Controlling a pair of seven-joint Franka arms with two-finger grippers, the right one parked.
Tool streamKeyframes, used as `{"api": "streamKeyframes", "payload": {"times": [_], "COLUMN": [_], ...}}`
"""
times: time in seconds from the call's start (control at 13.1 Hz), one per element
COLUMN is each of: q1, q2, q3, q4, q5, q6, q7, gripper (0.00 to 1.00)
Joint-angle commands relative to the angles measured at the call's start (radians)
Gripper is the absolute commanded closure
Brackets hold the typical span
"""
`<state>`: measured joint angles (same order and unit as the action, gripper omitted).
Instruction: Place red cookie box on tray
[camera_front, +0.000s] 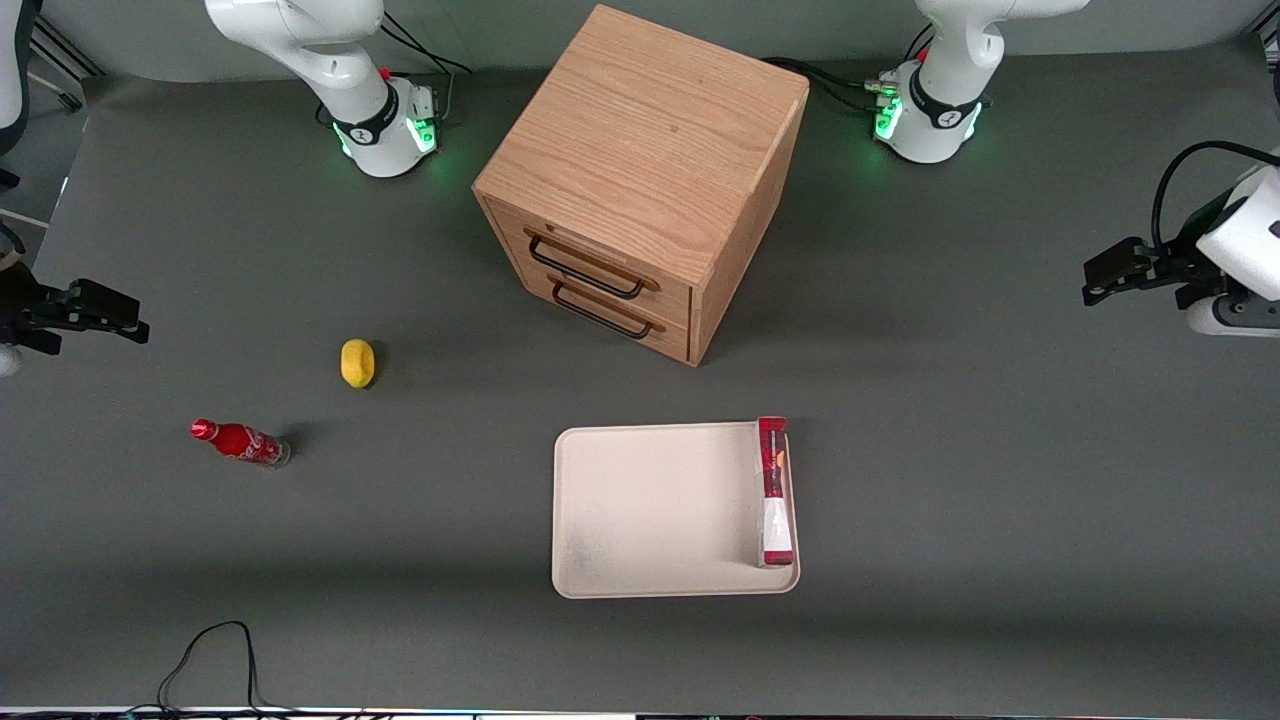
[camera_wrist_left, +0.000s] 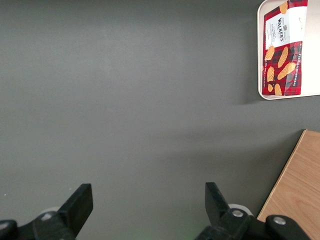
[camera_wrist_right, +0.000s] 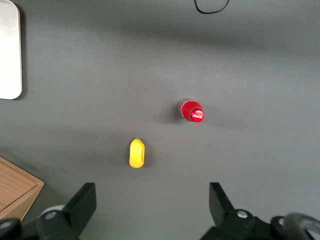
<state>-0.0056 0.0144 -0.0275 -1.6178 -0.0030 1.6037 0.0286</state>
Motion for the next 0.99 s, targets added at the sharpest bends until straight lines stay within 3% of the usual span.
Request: {"api": "streamKeyframes", "payload": {"times": [0.0,0.92], "q1": [-0.005,-0.008], "q2": [-0.005,-0.01], "q3": [0.004,0.003], "q4": [0.013,0.013], "q5": [-0.02,-0.012], "q6": [-0.027,-0.09], "q7": [-0.007,-0.01], "gripper": [0.0,0.0]}}
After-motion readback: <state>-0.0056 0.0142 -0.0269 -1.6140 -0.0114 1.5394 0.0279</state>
